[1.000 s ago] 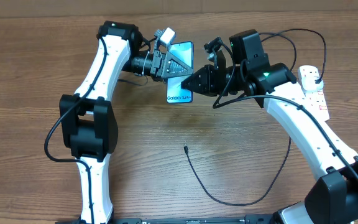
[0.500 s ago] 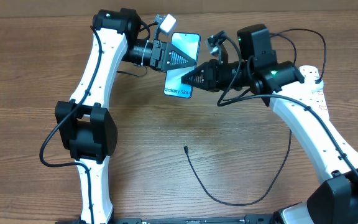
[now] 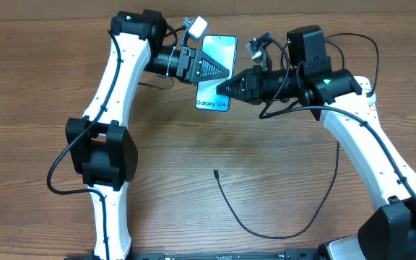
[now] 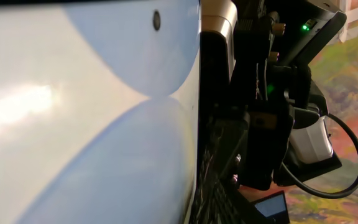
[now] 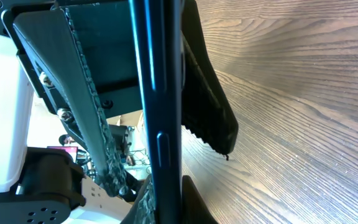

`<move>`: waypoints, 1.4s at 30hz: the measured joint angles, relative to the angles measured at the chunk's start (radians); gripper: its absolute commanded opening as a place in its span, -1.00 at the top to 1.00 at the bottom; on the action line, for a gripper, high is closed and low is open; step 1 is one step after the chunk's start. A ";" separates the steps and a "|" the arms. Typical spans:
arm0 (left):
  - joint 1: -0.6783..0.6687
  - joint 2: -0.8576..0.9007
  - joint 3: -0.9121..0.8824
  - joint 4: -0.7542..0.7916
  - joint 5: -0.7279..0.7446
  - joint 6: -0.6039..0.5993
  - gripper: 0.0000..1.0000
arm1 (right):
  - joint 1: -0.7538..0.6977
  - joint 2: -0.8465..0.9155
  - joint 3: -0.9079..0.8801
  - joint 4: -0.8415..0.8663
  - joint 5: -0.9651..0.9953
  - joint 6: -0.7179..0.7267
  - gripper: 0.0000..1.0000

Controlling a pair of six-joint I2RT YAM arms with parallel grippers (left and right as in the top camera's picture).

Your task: Plug charger to phone and switch on socket

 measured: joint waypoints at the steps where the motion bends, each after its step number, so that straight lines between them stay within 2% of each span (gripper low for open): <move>1: 0.000 0.000 0.000 0.000 0.000 -0.001 0.30 | 0.000 0.000 0.000 0.000 0.000 0.001 0.93; 3: 0.000 0.000 0.000 0.000 -0.001 -0.007 0.39 | 0.000 0.000 0.000 0.000 -0.002 0.000 0.93; 5: 0.000 0.000 0.000 0.000 -0.002 -0.010 0.53 | -0.001 0.000 0.000 0.002 -0.008 0.000 0.84; 9: 0.003 -0.002 0.002 0.002 -0.002 -0.011 0.88 | -0.006 0.000 0.000 -0.017 0.016 0.009 0.25; 12: 0.007 -0.007 0.005 0.016 -0.009 -0.005 0.92 | -0.019 0.002 -0.001 -0.039 0.047 0.011 -0.09; 15: 0.013 -0.011 0.006 0.042 -0.035 -0.007 0.92 | -0.020 0.002 -0.001 -0.064 0.091 0.016 -0.29; 17: 0.013 -0.013 0.007 0.053 -0.075 -0.007 0.92 | -0.021 0.002 -0.001 -0.086 0.127 0.008 -0.64; 21: 0.011 -0.026 0.009 0.064 -0.249 -0.026 0.92 | -0.029 0.009 -0.002 -0.156 0.249 -0.011 -0.96; 23: 0.003 -0.031 0.012 0.085 -0.376 -0.075 0.92 | -0.034 0.011 -0.002 -0.196 0.342 -0.014 -1.00; 28: -0.060 -0.032 0.013 0.156 -0.862 -0.355 0.91 | -0.034 0.011 -0.002 -0.310 0.595 -0.021 -1.00; 30: -0.096 -0.032 0.001 0.185 -0.997 -0.446 0.92 | -0.035 0.011 -0.002 -0.345 0.681 -0.021 -1.00; 34: -0.169 -0.032 -0.082 0.266 -1.158 -0.580 0.92 | -0.037 0.011 -0.002 -0.409 0.834 -0.021 -1.00; 42: -0.255 -0.032 -0.317 0.454 -1.312 -0.774 0.92 | -0.095 0.011 -0.002 -0.448 0.954 -0.021 -1.00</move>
